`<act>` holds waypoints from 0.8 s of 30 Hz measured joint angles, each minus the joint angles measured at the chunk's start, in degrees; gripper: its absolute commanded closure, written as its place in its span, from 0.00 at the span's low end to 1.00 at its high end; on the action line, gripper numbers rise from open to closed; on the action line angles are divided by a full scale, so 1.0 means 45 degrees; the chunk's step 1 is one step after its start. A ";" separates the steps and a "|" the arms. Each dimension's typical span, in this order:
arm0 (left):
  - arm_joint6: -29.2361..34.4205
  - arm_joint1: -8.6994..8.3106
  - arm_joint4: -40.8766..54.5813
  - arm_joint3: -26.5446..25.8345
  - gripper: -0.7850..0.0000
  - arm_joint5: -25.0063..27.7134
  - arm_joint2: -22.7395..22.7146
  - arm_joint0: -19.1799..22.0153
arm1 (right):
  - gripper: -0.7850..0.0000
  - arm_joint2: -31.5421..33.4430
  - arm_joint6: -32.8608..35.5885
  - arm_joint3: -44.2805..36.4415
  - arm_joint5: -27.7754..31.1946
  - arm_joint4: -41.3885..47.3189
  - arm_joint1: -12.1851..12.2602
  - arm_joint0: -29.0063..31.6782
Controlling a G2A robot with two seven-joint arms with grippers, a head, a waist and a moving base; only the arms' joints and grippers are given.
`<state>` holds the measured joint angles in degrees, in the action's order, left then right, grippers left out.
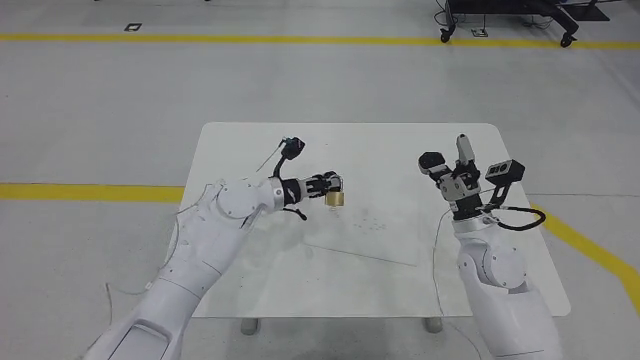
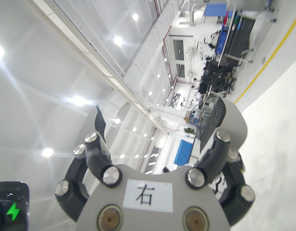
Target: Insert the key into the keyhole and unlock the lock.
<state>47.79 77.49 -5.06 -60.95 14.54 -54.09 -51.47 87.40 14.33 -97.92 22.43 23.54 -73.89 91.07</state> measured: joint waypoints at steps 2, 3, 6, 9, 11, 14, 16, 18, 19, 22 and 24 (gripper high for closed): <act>0.0321 0.0060 -0.0551 0.0106 1.00 -0.0366 0.0414 0.0170 | 0.00 -0.0061 0.0212 0.0183 -0.0003 0.0214 -0.0004 -0.0059; 0.0415 0.0086 -0.0781 0.0160 1.00 -0.0483 0.0575 0.0246 | 0.00 -0.0072 0.0270 0.0222 -0.0004 0.0389 -0.0005 -0.0070; 0.0881 0.0176 -0.1445 0.0461 0.93 -0.0975 0.1106 0.0508 | 0.00 -0.0074 0.0283 0.0226 -0.0006 0.0493 -0.0006 -0.0070; 0.0887 0.0309 -0.2145 0.0777 0.70 -0.1609 0.1618 0.0797 | 0.00 -0.0072 0.0276 0.0223 -0.0006 0.0474 -0.0005 -0.0069; 0.0858 0.0403 -0.2357 0.0898 0.40 -0.1669 0.1896 0.0911 | 0.00 -0.0072 0.0276 0.0223 -0.0006 0.0474 -0.0005 -0.0069; 0.0934 0.0494 -0.2382 0.1131 0.00 -0.1653 0.2090 0.1068 | 0.00 -0.0072 0.0276 0.0223 -0.0006 0.0474 -0.0005 -0.0069; 0.0899 0.0541 -0.2336 0.1266 0.00 -0.1616 0.2138 0.1144 | 0.00 -0.0072 0.0276 0.0223 -0.0006 0.0474 -0.0005 -0.0069; 0.0803 0.0566 -0.2099 0.1367 0.00 -0.1547 0.2064 0.1172 | 0.00 -0.0072 0.0276 0.0223 -0.0006 0.0474 -0.0005 -0.0069; 0.0737 0.0575 -0.1846 0.1426 0.00 -0.1487 0.1960 0.1183 | 0.00 -0.0072 0.0276 0.0223 -0.0006 0.0474 -0.0005 -0.0069; 0.0535 0.0565 -0.1003 0.1538 0.00 -0.1223 0.1541 0.1185 | 0.00 -0.0072 0.0276 0.0223 -0.0006 0.0474 -0.0005 -0.0069; 0.0153 0.0516 -0.0468 0.1558 0.00 -0.0960 0.1135 0.1142 | 0.00 -0.0072 0.0276 0.0223 -0.0006 0.0474 -0.0005 -0.0069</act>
<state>48.48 79.81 -7.16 -53.94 10.22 -48.98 -46.33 87.07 15.57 -96.92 22.40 25.68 -73.91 90.76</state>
